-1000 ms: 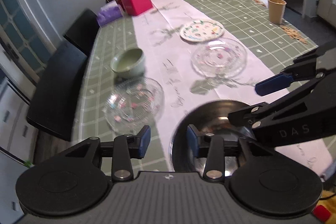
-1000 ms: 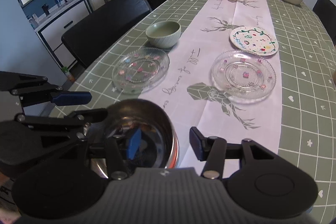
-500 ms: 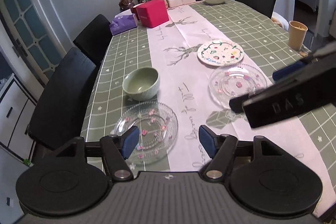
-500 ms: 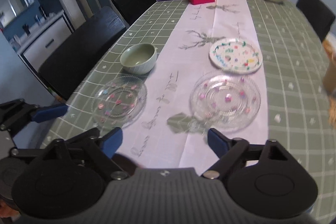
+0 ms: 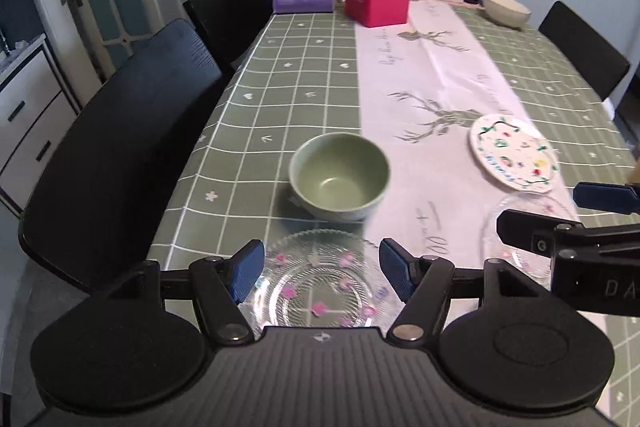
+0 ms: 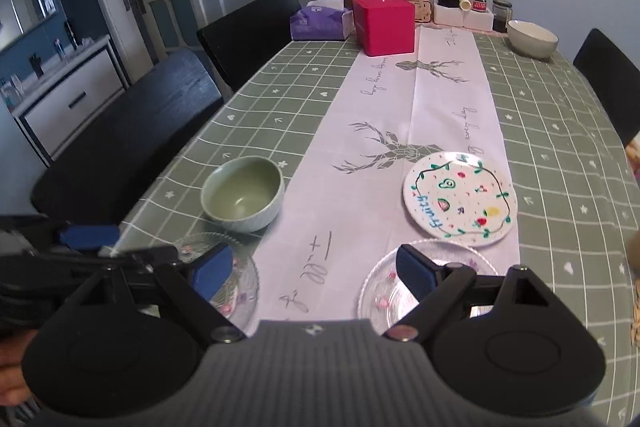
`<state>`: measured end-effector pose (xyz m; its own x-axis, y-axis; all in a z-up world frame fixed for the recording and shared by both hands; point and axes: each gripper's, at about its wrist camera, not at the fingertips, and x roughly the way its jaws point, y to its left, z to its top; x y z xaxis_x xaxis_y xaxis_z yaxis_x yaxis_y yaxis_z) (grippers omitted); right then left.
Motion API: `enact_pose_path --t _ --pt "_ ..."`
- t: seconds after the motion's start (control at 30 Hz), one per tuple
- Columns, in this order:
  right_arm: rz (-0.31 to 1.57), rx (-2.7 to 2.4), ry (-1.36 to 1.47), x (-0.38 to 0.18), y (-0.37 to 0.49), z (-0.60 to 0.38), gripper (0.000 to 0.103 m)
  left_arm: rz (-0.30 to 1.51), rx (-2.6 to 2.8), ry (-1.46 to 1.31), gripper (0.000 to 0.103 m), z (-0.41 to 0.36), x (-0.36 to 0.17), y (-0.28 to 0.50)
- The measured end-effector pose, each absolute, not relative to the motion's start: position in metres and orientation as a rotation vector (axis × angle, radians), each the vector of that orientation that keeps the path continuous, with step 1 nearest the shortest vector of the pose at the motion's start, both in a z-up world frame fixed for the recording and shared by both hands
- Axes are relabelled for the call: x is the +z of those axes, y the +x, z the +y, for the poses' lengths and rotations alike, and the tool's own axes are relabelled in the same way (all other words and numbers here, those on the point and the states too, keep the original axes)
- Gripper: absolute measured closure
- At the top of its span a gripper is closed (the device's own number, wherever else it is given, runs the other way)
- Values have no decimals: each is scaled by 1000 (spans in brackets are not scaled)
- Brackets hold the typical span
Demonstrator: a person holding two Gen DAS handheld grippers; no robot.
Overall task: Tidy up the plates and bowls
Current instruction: 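Lower the orange bowl, open both grippers and pull them back, then move both grippers to the pale green bowl and close them on its rim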
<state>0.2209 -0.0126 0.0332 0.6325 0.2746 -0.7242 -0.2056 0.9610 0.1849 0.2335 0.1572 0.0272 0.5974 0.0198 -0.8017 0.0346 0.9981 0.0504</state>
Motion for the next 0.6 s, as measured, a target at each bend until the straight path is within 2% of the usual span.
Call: enact_pose_path --t 0.33,0.43,0.6 --pt "860 264 329 2 266 -15 16 898 13 10 25 174 13 266" --pt "866 260 372 -7 281 -13 24 895 40 -32 25 179 7 278" --pt "827 305 383 -12 296 -7 24 951 59 -52 25 179 -13 297"
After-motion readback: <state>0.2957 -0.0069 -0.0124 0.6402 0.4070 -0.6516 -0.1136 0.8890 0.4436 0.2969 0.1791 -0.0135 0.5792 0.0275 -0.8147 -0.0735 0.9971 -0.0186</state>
